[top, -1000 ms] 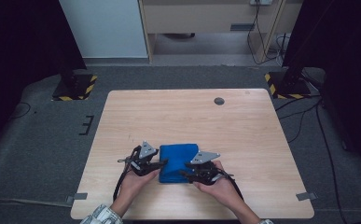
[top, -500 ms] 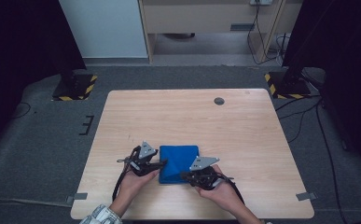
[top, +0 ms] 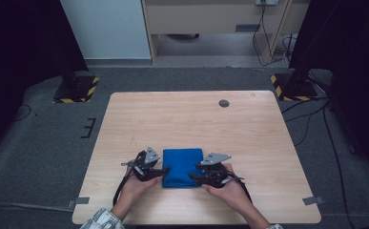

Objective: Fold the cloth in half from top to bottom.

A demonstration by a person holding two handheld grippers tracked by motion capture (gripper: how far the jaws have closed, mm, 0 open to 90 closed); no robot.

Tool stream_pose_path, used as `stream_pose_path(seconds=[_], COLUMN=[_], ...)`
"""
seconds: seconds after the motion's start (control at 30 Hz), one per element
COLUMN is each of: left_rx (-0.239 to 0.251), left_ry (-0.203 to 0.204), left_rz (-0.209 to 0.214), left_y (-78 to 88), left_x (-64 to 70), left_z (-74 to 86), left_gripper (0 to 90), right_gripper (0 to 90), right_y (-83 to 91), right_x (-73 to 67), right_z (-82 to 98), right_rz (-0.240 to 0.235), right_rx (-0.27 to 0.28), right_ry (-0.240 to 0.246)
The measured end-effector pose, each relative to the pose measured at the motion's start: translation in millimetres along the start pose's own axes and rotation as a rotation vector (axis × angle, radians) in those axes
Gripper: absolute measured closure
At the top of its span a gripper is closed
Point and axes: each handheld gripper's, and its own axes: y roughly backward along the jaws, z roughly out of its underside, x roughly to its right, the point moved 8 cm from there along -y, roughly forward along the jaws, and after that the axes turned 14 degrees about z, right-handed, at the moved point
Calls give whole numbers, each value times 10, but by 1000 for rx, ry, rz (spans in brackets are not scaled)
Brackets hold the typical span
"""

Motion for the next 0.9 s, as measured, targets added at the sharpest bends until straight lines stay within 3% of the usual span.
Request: stream_pose_path(seconds=[0.13,0.23,0.37,0.5,0.6,0.9], left_rx=[-11,11,79,124,133,141], left_ry=[9,23,39,71,85,117], left_rz=[-1,7,2,-19,-27,-53], left_y=[17,41,93,139,163,279], left_x=[-9,-11,-33,-94,-130,-313], left_z=[26,-2,-105,-172,-182,-122], left_gripper=[370,346,251,158,108,85], right_gripper=[484,460,360,255,191,110], right_y=[-42,-63,-20,36,69,190], right_x=[16,2,48,189,313,594], right_z=[98,136,52,-50,-78,-99], right_rz=[33,43,52,102,129,164], right_rx=[-47,-65,-25,34,41,64], right_ry=[46,78,56,37,-1,-48])
